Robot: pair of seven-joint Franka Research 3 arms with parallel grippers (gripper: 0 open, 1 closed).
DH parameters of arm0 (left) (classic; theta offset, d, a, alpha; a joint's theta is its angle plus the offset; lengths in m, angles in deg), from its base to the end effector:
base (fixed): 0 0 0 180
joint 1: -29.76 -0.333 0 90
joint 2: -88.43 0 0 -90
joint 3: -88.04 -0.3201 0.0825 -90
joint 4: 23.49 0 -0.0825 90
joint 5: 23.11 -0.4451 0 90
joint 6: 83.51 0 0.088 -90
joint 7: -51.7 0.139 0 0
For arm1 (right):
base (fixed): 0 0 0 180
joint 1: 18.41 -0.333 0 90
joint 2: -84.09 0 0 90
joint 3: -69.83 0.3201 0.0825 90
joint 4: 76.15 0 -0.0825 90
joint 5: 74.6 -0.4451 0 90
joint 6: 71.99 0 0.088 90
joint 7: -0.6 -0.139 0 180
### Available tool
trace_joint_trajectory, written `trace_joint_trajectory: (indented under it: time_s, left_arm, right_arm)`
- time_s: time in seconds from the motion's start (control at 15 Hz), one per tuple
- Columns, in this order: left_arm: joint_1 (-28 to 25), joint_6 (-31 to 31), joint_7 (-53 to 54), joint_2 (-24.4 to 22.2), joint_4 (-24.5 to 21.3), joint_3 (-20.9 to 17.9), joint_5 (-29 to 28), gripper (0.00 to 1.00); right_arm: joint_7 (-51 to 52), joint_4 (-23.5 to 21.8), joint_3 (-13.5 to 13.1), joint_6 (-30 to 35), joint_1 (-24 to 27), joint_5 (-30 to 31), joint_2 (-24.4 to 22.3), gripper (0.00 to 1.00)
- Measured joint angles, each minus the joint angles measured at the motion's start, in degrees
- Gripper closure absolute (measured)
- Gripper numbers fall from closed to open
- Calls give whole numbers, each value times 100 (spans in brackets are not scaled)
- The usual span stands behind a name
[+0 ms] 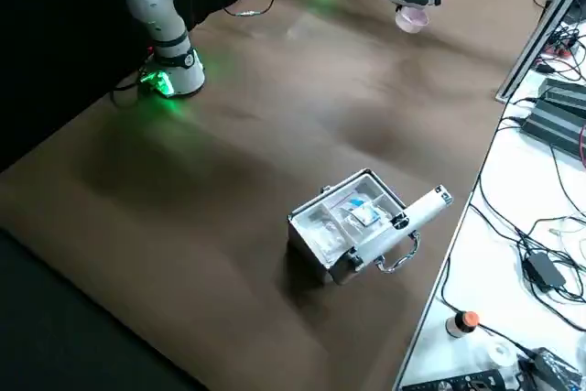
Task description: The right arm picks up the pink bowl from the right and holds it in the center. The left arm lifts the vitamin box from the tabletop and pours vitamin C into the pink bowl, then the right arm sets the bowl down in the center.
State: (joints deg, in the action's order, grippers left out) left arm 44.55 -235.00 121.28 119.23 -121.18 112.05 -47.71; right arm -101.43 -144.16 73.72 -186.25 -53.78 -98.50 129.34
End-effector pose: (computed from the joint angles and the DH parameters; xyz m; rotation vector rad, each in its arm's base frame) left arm 0.6183 -0.4616 0.2908 -1.4006 2.5025 -0.6121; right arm 0.6211 0.5376 0.2723 -2.3390 1.7538 0.5922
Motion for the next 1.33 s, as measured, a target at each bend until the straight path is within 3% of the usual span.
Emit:
trace_joint_trajectory:
  time_s: [0.2, 0.47, 0.87, 1.07, 1.33]
  left_arm:
    - [-426, -1, -195, -1, 5, 273, 592, 65]
    - [-1107, 1, -226, 6, 5, 775, 940, 65]
    - [-2041, 177, -229, 171, 23, 1593, 1895, 65]
    - [-2445, 1009, -22, 220, 333, 1768, 2478, 65]
    - [-3137, 1896, 1161, 350, 689, 1845, 3455, 65]
  right_arm:
    - [105, 0, 4, 7, -7, 0, 0, 98]
    - [286, 0, 8, 10, -13, 0, 0, 98]
    - [1440, -113, 9, 34, -26, 0, 16, 98]
    - [1951, -269, -6, -3, -28, 2, 63, 98]
    - [2609, -361, -36, -369, 34, 2, 230, 98]
